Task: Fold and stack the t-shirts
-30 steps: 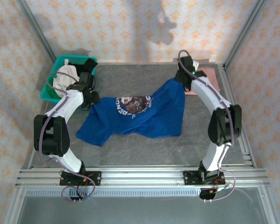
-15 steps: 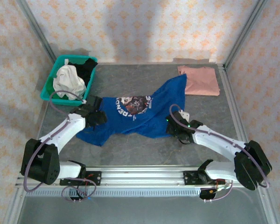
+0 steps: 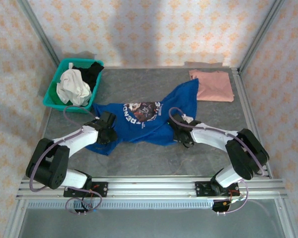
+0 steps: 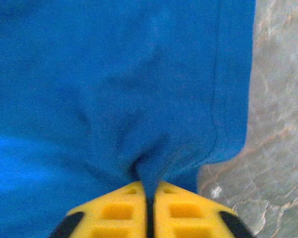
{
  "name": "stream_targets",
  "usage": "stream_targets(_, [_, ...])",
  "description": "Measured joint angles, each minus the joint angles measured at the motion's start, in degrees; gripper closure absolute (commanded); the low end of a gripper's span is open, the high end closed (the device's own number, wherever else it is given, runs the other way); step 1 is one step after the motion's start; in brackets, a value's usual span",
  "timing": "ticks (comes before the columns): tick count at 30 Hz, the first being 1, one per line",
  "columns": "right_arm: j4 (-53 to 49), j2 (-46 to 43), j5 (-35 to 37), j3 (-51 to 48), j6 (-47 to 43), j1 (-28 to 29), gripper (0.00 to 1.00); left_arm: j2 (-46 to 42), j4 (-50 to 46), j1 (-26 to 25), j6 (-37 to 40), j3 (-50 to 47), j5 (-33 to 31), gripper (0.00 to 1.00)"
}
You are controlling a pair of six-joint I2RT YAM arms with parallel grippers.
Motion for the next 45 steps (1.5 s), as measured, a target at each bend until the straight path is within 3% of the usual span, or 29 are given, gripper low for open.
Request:
stream_targets(6, [-4.5,-1.3,3.8,13.7,-2.9,-2.3,0.99,-0.9,1.7,-3.0,-0.9,-0.3,3.7,0.73])
stream_targets(8, [-4.4,-0.1,4.6,19.3,-4.6,-4.7,0.62,-2.3,2.4,-4.1,-1.1,-0.2,5.6,0.52])
stream_targets(9, [-4.7,1.6,4.6,22.4,-5.6,-6.2,0.51,-3.0,2.4,-4.2,-1.3,0.0,6.2,0.45])
stream_targets(11, [-5.5,7.2,4.3,30.0,-7.1,-9.7,0.42,-4.5,1.9,-4.3,-1.1,1.2,6.0,0.35])
stream_targets(15, [-5.0,13.5,3.9,32.7,-9.0,-13.7,0.39,-7.2,-0.5,-2.5,-0.1,5.1,3.4,0.31])
stream_targets(20, [-1.7,5.5,-1.7,16.1,-9.2,-13.0,0.34,-8.1,-1.7,6.4,1.8,5.9,0.1,0.29])
stream_targets(25, [5.6,1.5,-9.9,8.7,-7.5,-12.7,0.36,-1.6,-2.4,11.4,3.2,6.3,-1.6,0.29])
stream_targets(32, [16.0,10.6,-16.2,12.3,-4.1,-12.7,0.53,2.8,-2.4,13.0,3.6,7.3,-1.5,0.29])
stream_targets(37, [16.6,17.2,-15.5,16.3,-3.2,-12.8,0.53,3.6,-2.2,15.7,3.8,9.9,-1.4,0.29])
stream_targets(40, [15.6,19.0,-14.0,18.0,-3.0,-12.7,0.45,3.6,-2.2,15.9,3.9,11.3,-1.1,0.29])
stream_targets(45, [12.9,20.0,-10.8,20.2,-2.6,-12.7,0.43,4.3,-2.3,16.0,5.0,14.4,-1.2,0.29])
